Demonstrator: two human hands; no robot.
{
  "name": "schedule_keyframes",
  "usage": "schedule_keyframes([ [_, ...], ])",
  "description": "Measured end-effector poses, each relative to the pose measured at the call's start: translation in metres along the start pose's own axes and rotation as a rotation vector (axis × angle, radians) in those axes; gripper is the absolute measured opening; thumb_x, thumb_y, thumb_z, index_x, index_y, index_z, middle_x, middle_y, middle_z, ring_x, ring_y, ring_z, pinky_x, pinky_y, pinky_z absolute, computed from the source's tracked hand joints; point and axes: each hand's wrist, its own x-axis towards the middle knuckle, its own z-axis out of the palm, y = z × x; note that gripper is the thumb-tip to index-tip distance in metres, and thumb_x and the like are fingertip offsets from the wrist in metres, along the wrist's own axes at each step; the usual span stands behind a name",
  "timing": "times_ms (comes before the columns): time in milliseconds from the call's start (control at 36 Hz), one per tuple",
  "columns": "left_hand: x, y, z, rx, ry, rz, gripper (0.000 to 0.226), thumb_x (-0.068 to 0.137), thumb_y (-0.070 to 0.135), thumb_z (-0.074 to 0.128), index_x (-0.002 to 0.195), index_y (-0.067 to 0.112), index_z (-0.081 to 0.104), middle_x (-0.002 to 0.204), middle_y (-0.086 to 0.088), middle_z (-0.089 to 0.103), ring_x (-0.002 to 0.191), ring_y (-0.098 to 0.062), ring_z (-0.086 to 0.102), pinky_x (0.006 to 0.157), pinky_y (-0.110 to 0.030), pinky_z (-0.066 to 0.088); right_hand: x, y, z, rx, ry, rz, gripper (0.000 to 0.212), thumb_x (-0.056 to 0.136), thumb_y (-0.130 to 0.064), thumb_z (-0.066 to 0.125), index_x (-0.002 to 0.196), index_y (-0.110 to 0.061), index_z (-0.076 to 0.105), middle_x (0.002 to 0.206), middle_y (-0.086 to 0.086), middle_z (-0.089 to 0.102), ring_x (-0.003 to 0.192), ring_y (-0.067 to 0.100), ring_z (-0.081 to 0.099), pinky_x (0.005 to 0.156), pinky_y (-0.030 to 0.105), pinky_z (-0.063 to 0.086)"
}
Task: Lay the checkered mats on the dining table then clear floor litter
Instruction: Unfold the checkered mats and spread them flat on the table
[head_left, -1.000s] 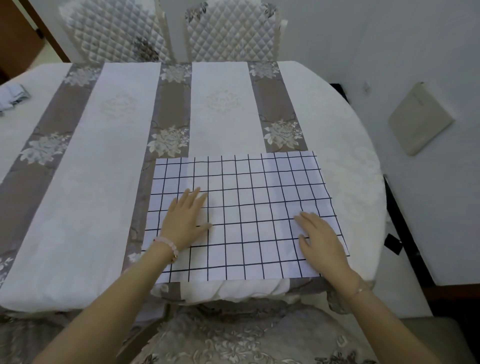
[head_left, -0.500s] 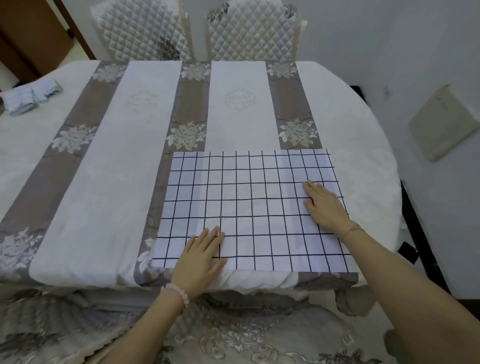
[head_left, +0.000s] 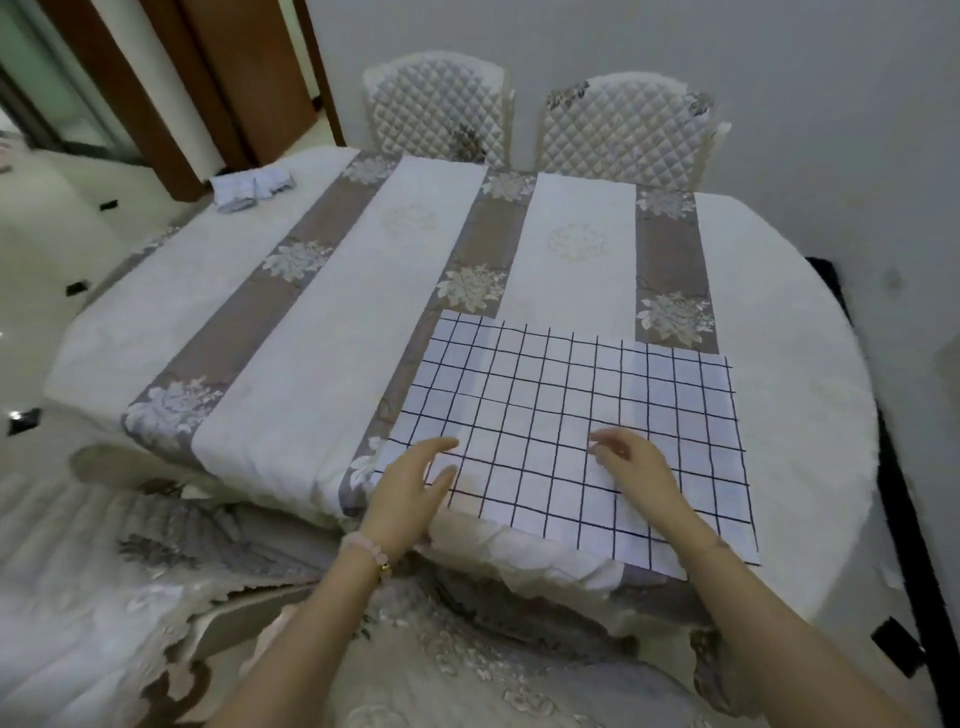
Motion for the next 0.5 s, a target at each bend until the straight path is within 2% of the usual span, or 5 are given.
schedule_keyframes([
  [83, -0.039, 0.002, -0.03, -0.279, 0.145, -0.147, 0.016, 0.092, 0.014, 0.056, 0.103, 0.024, 0.062, 0.101, 0.004, 0.07, 0.097, -0.012, 0.065, 0.077, -0.018, 0.051, -0.018, -0.024, 0.034, 0.036, -0.139, -0.033, 0.018, 0.094, -0.016, 0.05, 0.106, -0.017, 0.063, 0.098, 0.003, 0.069, 0.092, 0.015, 0.064, 0.069, 0.014, 0.045],
  [250, -0.154, -0.022, -0.08, -0.477, 0.503, -0.279, 0.016, 0.093, 0.012, 0.053, 0.095, 0.018, 0.067, 0.086, -0.001, 0.071, 0.081, -0.011, 0.067, 0.071, -0.025, 0.054, -0.064, -0.091, 0.118, 0.082, -0.441, -0.15, 0.019, 0.093, -0.019, 0.052, 0.09, -0.013, 0.069, 0.078, -0.002, 0.068, 0.073, 0.011, 0.063, 0.068, 0.023, 0.05],
  [333, -0.213, -0.05, -0.08, -0.608, 0.662, -0.434, 0.017, 0.094, 0.008, 0.05, 0.091, 0.015, 0.066, 0.074, 0.0, 0.07, 0.071, -0.009, 0.065, 0.063, -0.024, 0.054, -0.099, -0.125, 0.167, 0.054, -0.586, -0.246, 0.02, 0.091, -0.018, 0.054, 0.084, -0.007, 0.07, 0.074, -0.001, 0.067, 0.066, 0.007, 0.059, 0.062, 0.016, 0.047],
  [389, -0.253, -0.077, -0.069, -0.695, 0.72, -0.572, 0.019, 0.094, 0.005, 0.048, 0.088, 0.012, 0.064, 0.069, -0.002, 0.067, 0.066, -0.014, 0.061, 0.064, -0.024, 0.05, -0.13, -0.145, 0.199, 0.027, -0.722, -0.292, 0.022, 0.091, -0.016, 0.054, 0.087, -0.002, 0.069, 0.073, 0.0, 0.065, 0.063, 0.003, 0.058, 0.059, 0.011, 0.046],
  [500, -0.343, -0.139, -0.033, -0.825, 0.702, -0.901, 0.018, 0.095, 0.004, 0.046, 0.087, 0.008, 0.062, 0.066, -0.004, 0.065, 0.059, -0.018, 0.055, 0.054, -0.023, 0.043, -0.19, -0.17, 0.266, -0.178, -0.929, -0.537, 0.023, 0.091, -0.019, 0.054, 0.072, -0.016, 0.067, 0.068, -0.006, 0.067, 0.064, 0.0, 0.06, 0.067, 0.015, 0.047],
])
